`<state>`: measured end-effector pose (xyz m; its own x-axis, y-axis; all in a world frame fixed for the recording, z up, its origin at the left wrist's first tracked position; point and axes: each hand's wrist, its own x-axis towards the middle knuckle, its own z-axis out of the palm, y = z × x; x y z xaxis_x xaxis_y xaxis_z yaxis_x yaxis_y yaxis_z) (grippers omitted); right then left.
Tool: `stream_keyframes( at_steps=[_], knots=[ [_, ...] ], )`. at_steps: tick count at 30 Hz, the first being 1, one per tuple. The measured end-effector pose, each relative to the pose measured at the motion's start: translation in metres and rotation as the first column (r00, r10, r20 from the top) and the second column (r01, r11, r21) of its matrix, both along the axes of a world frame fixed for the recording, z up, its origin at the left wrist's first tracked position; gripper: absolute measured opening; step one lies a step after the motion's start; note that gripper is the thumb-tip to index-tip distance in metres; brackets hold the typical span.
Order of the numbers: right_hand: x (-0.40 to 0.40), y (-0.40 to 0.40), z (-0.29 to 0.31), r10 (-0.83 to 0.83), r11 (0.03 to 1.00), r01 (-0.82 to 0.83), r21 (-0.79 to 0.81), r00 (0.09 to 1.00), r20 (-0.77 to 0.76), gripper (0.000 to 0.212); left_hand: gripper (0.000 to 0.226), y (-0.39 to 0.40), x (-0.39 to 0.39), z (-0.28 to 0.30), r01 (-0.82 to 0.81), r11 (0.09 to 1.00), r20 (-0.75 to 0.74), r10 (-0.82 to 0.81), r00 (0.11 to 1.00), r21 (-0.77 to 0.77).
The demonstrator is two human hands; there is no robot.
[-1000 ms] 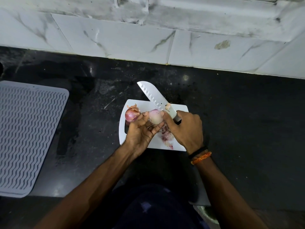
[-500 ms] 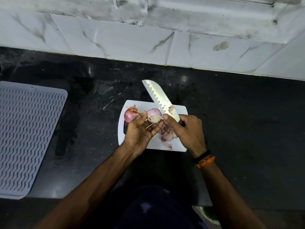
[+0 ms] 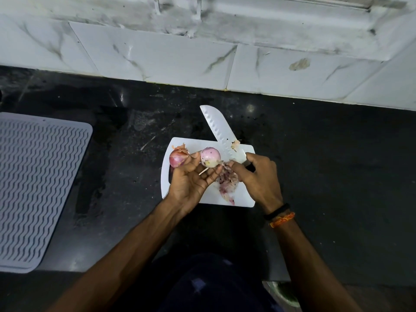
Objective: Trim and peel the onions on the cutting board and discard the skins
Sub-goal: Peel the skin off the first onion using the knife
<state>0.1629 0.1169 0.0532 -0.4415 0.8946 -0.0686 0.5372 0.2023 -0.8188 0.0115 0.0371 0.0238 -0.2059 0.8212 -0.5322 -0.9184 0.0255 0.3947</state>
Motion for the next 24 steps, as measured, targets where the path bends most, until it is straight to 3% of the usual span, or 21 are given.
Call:
stream_keyframes(
  at_steps=[3, 7, 11, 14, 19, 24],
  knots=[
    [-0.003, 0.000, -0.001, -0.006, 0.999, 0.004, -0.049, 0.999, -0.032, 0.027, 0.025, 0.000, 0.000, 0.001, 0.007, 1.000, -0.003, -0.007, 1.000, -0.001],
    [-0.006, 0.001, -0.003, -0.118, 0.969, 0.061, -0.240, 0.966, -0.232, 0.017, 0.028, -0.001, 0.000, 0.000, 0.029, 1.000, -0.036, -0.030, 0.999, -0.009],
    [-0.012, 0.002, -0.002, -0.227, 0.922, 0.074, -0.381, 0.900, -0.373, 0.032, 0.028, -0.003, 0.000, -0.002, 0.046, 0.998, -0.090, -0.048, 0.995, -0.031],
    [-0.015, 0.004, -0.006, -0.230, 0.922, 0.099, -0.375, 0.918, -0.324, 0.038, 0.018, -0.004, 0.000, -0.001, 0.056, 0.998, -0.137, -0.060, 0.989, -0.035],
    [-0.011, 0.005, -0.012, -0.219, 0.933, 0.127, -0.336, 0.942, -0.253, 0.028, 0.017, -0.002, -0.001, -0.005, 0.043, 0.998, -0.200, -0.052, 0.978, -0.047],
    [0.000, 0.007, -0.014, -0.191, 0.974, 0.185, -0.134, 0.981, -0.031, 0.032, 0.012, -0.002, -0.005, -0.009, 0.004, 1.000, -0.221, -0.008, 0.975, -0.017]
  ],
)
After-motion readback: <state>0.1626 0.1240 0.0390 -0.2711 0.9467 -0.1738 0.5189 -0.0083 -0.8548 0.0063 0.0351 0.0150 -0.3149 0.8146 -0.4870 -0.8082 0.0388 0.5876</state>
